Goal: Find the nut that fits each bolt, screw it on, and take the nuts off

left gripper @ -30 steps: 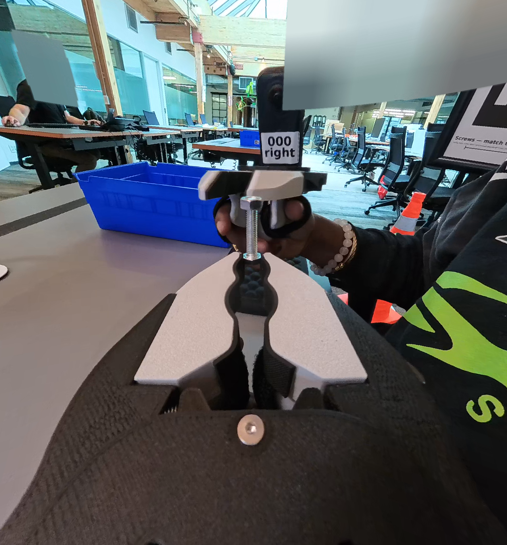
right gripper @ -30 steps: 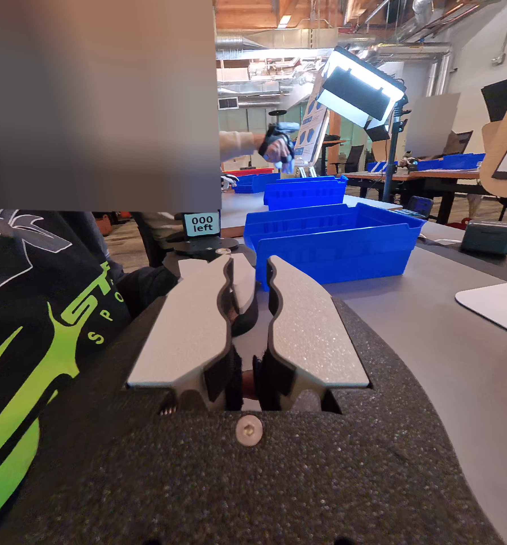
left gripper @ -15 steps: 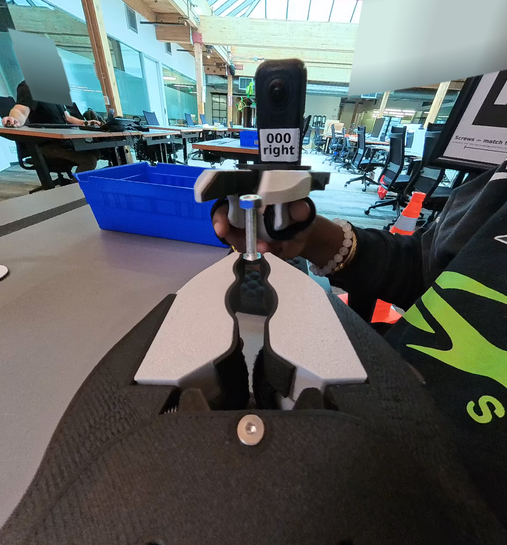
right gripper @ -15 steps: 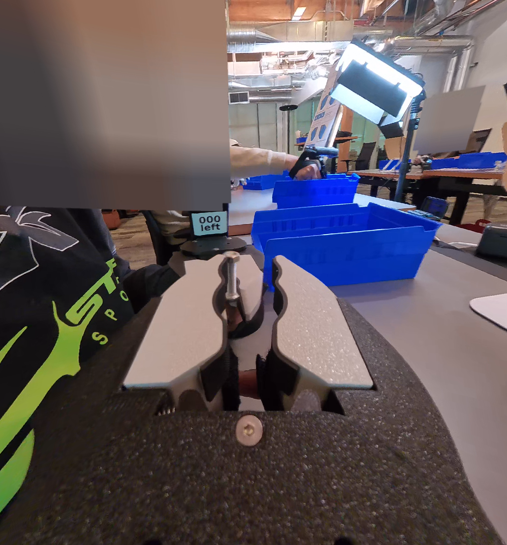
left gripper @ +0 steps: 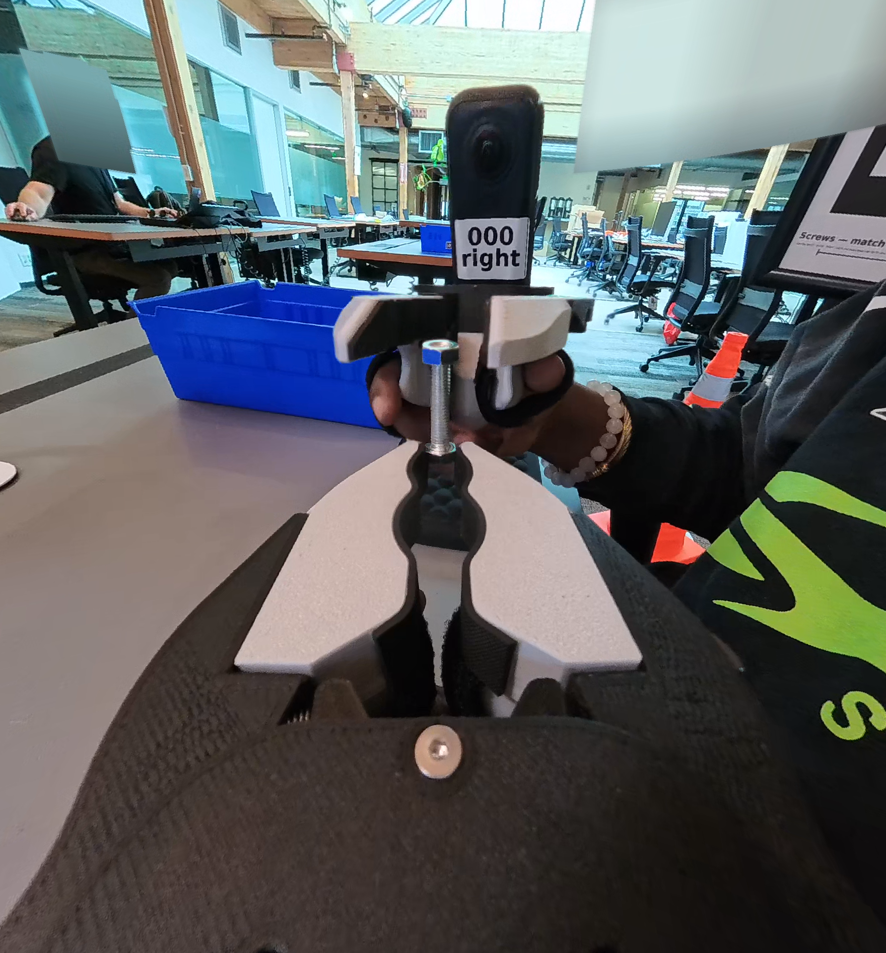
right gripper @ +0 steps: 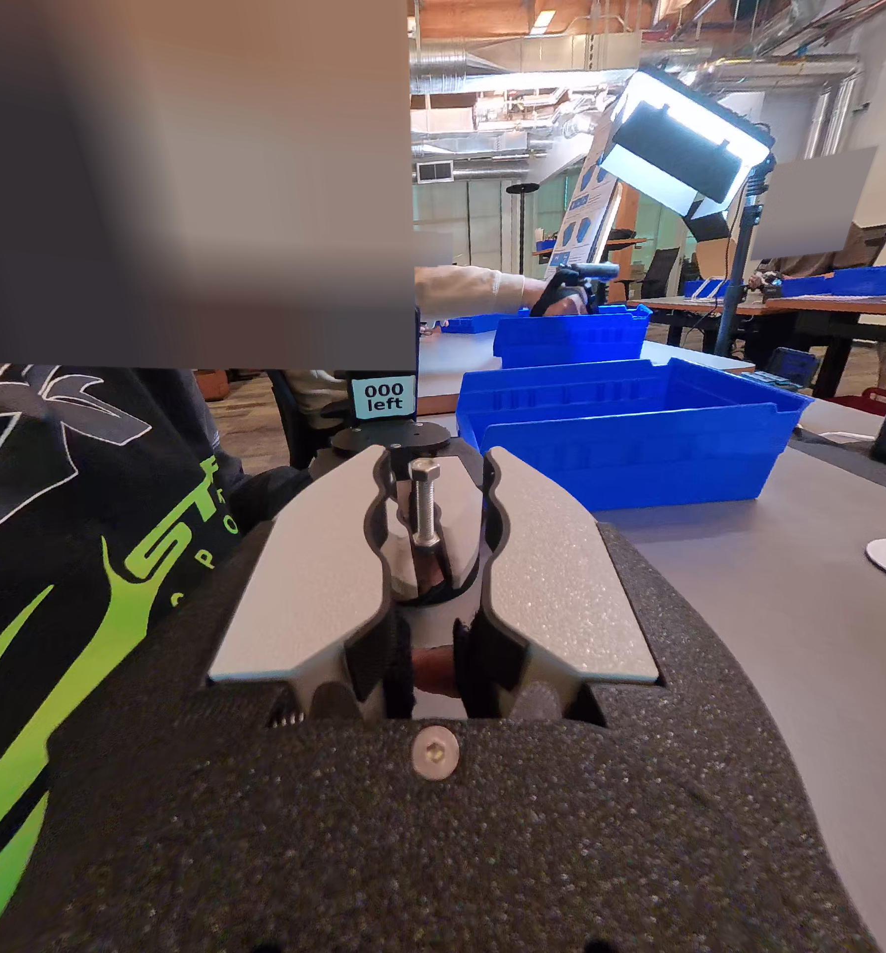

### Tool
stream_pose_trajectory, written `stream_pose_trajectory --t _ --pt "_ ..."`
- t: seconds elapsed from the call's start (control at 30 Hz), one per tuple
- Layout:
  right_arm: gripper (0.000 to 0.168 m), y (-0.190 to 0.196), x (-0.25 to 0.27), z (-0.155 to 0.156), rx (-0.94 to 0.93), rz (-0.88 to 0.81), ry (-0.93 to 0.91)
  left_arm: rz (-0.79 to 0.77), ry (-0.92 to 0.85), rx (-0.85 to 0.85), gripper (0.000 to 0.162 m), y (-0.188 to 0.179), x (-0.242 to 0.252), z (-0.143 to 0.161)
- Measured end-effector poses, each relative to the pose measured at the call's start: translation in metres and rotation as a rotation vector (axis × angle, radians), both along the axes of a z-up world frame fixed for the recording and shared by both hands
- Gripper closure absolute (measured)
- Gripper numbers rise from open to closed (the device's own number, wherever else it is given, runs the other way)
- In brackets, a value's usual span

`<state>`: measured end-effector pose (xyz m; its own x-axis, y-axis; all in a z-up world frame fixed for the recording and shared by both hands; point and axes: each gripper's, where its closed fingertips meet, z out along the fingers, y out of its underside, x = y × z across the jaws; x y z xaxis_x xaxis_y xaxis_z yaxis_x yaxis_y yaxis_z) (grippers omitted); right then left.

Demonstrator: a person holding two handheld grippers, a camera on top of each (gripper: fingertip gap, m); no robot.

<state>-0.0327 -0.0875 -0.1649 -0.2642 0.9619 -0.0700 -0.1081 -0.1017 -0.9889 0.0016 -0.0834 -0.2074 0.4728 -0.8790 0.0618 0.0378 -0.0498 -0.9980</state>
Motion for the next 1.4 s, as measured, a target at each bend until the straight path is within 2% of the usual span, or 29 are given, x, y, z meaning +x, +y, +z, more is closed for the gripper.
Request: stream_pose_trajectory --t 0.27,0.47,0.53,0.6,0.93,1.23,1.4 --pt "0.131 0.003 -0.007 -0.003 0.008 -0.025 -0.023 -0.009 0.006 0.002 0.152 -0.001 0.002 -0.001" --pt "0.126 0.017 0.009 -0.003 0.009 -0.065 -0.013 -0.008 -0.005 0.005 0.152 -0.001 0.000 0.001" --pt "0.133 0.026 0.016 -0.003 0.000 -0.108 -0.008 -0.014 -0.010 0.007 0.152 -0.002 0.000 0.002" --pt "0.133 0.028 0.021 -0.001 -0.012 -0.107 0.009 -0.010 -0.002 0.006 0.152 -0.002 0.001 0.001" --pt "0.134 0.005 0.003 0.003 0.008 -0.019 -0.001 0.000 0.008 0.004 0.152 0.000 0.000 -0.001" --pt "0.156 -0.003 0.004 -0.001 0.042 0.029 -0.067 0.006 0.007 0.005 0.152 0.000 -0.001 -0.001" --pt "0.157 -0.013 0.009 0.002 0.061 0.106 -0.055 -0.068 -0.012 0.000 0.152 -0.009 0.003 0.002"
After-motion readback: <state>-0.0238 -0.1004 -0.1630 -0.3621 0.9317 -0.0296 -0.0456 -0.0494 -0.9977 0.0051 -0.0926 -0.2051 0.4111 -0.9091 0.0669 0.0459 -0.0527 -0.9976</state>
